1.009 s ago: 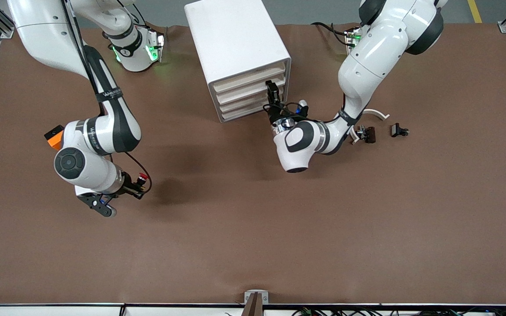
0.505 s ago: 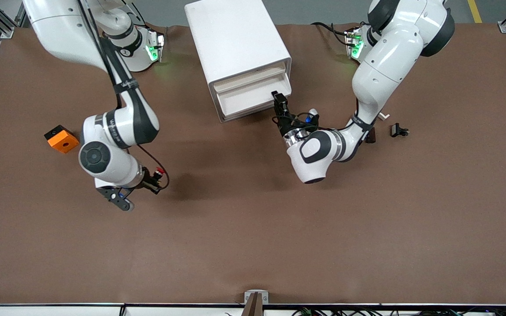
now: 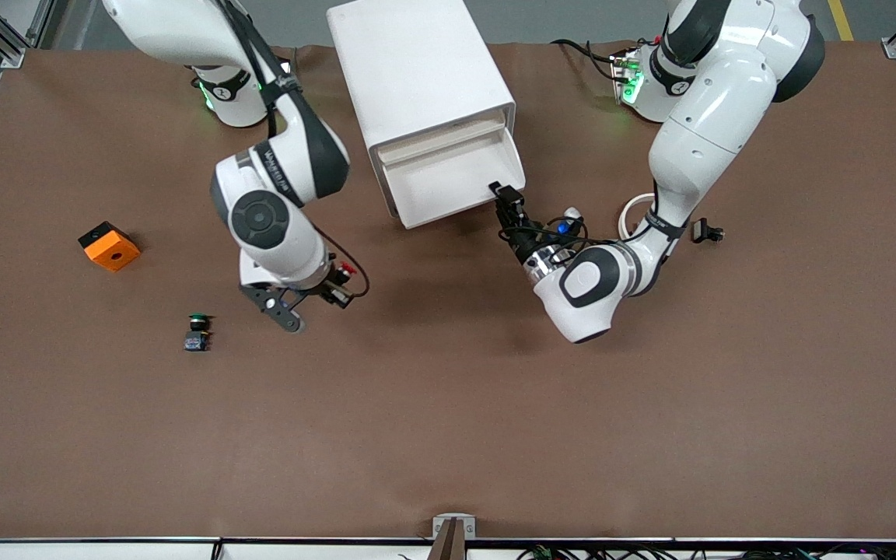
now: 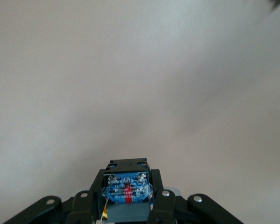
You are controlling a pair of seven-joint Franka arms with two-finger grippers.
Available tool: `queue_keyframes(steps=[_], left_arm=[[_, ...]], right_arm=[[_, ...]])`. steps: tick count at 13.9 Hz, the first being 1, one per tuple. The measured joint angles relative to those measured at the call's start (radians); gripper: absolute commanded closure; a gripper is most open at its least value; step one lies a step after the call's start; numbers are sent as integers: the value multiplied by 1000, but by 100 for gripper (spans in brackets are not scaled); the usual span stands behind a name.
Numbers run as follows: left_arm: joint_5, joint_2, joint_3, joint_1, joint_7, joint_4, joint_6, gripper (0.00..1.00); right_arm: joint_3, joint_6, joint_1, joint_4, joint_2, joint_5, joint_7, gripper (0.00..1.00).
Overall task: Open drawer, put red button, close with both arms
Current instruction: 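Carry the red button with the right gripper into the open drawer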
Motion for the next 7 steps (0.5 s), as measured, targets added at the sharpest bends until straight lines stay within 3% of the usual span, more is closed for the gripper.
queue_keyframes(steps=[7], left_arm=[[-17,0,0,55,0,5,12,84]], right_arm=[[0,-88,188,123,-3,68,212,100]])
